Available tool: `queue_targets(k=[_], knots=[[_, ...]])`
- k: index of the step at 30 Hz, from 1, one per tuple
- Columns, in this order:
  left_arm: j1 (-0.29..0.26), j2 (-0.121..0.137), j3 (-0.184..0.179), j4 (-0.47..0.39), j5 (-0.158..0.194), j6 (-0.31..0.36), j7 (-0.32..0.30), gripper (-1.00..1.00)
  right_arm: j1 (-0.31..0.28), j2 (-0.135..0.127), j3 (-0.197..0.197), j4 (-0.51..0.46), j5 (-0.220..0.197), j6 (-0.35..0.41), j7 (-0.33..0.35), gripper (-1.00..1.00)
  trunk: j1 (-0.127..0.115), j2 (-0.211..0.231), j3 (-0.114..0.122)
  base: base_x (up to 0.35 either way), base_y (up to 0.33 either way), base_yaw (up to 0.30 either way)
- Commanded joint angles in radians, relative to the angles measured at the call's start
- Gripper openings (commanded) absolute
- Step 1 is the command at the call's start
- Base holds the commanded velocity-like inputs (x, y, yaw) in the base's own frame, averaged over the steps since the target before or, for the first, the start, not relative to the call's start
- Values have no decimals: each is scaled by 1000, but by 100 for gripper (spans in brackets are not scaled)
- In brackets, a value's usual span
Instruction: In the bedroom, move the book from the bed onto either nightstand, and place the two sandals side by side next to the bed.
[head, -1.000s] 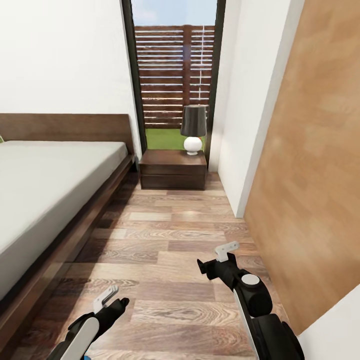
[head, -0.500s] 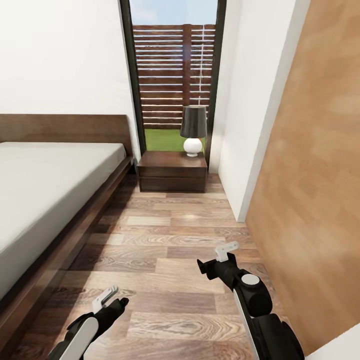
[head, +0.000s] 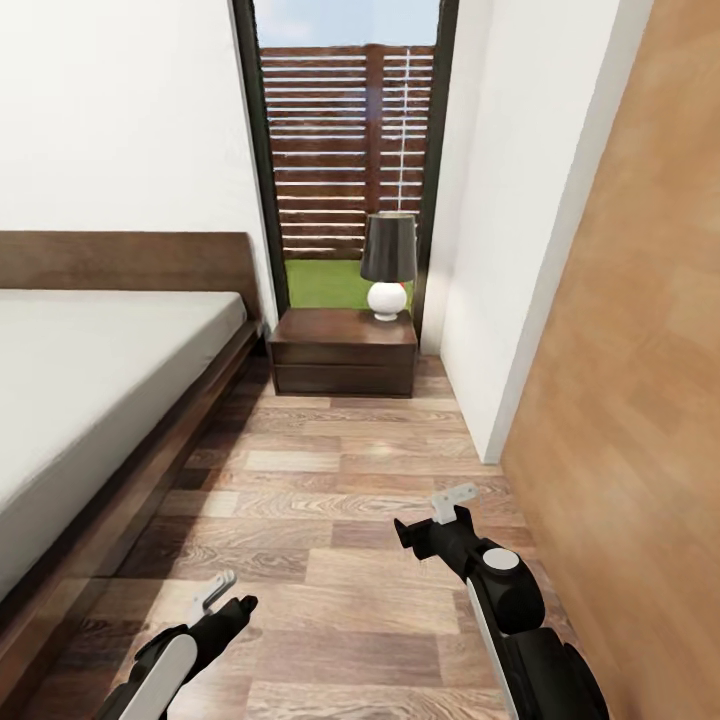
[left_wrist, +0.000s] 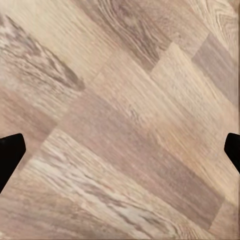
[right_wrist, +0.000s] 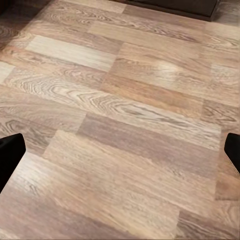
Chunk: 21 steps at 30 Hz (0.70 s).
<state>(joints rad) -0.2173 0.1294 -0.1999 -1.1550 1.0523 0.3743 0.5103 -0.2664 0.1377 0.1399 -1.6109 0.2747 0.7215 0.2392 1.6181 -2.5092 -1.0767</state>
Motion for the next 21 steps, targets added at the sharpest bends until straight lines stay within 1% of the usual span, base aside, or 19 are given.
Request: queue_targets(k=[1, 21], knots=[[-1, 1, -3, -2, 8, 0, 8, 100, -1, 0, 0, -1, 11, 4, 8, 100, 0, 0, -1, 323, 0, 0], [-1, 2, -3, -2, 8, 0, 8, 100, -1, 0, 1, -1, 11, 5, 8, 100, 0, 0, -1, 324, 0, 0]])
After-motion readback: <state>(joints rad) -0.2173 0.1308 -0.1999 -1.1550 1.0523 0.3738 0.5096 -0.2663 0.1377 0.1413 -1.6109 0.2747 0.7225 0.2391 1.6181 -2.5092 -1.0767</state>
